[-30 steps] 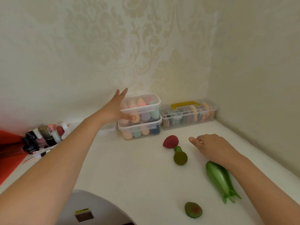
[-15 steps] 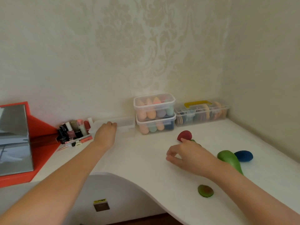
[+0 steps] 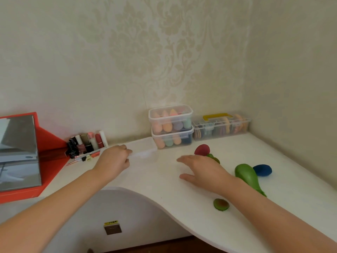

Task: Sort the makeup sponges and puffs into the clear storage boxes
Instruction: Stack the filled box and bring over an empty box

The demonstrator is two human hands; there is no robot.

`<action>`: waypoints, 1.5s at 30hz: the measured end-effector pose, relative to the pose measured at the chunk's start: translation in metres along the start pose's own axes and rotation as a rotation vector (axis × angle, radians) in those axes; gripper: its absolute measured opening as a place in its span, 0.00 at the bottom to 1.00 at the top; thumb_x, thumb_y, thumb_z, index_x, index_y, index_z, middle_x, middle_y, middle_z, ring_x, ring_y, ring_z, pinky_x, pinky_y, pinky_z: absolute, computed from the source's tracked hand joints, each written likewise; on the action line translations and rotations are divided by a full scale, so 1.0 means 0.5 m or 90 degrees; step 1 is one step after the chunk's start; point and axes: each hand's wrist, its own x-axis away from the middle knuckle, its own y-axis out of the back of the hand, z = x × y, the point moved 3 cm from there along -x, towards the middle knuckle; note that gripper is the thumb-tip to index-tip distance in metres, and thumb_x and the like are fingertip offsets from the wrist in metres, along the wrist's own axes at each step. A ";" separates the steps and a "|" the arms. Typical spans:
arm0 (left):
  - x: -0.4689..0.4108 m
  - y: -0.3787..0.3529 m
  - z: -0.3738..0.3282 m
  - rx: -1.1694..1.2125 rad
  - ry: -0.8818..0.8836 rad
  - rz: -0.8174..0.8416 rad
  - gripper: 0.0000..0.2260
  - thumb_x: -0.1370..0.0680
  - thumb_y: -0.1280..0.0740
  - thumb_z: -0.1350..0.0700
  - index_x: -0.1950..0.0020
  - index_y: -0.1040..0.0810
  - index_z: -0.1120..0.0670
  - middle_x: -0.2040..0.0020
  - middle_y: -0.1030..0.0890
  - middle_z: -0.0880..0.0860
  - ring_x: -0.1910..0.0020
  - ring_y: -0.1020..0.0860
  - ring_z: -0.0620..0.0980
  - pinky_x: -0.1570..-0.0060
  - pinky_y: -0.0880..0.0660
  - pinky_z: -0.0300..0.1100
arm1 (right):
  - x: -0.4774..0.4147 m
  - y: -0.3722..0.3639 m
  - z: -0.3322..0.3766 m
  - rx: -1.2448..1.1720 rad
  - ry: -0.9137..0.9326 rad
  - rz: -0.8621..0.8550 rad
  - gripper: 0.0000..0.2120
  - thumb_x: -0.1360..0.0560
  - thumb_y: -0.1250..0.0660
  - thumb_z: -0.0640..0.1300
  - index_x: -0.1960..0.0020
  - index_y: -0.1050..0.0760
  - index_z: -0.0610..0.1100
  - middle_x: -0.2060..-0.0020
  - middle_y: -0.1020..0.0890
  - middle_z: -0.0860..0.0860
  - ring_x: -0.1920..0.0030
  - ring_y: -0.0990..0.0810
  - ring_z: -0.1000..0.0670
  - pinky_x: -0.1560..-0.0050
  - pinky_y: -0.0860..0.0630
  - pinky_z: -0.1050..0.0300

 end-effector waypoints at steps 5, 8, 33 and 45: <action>0.056 0.036 -0.097 0.068 -0.128 -0.090 0.10 0.34 0.37 0.56 0.60 0.16 0.52 0.68 0.21 0.48 0.70 0.22 0.50 0.78 0.27 0.37 | -0.006 0.018 0.044 0.024 0.070 -0.084 0.40 0.26 0.34 0.58 0.23 0.52 0.53 0.23 0.47 0.53 0.25 0.41 0.52 0.31 0.35 0.56; 0.070 0.068 -0.164 0.132 -0.193 -0.111 0.17 0.30 0.43 0.53 0.52 0.16 0.50 0.61 0.18 0.46 0.64 0.19 0.46 0.70 0.24 0.34 | -0.012 0.013 0.057 0.092 0.088 -0.047 0.34 0.25 0.34 0.55 0.24 0.46 0.51 0.25 0.40 0.50 0.27 0.38 0.49 0.30 0.34 0.53; 0.105 -0.036 -0.145 0.799 0.310 -0.103 0.51 0.35 0.22 0.52 0.23 0.53 0.45 0.25 0.43 0.48 0.28 0.39 0.47 0.33 0.40 0.40 | -0.029 0.067 0.035 0.207 0.121 0.097 0.23 0.20 0.41 0.50 0.28 0.37 0.46 0.48 0.20 0.45 0.50 0.23 0.44 0.51 0.27 0.53; 0.091 -0.060 -0.111 0.732 0.250 0.111 0.49 0.53 0.25 0.33 0.34 0.31 0.47 0.38 0.29 0.42 0.39 0.29 0.43 0.43 0.33 0.39 | -0.102 0.157 -0.031 -0.264 -0.064 -0.058 0.10 0.30 0.28 0.53 0.50 0.19 0.51 0.60 0.20 0.60 0.57 0.23 0.58 0.60 0.30 0.70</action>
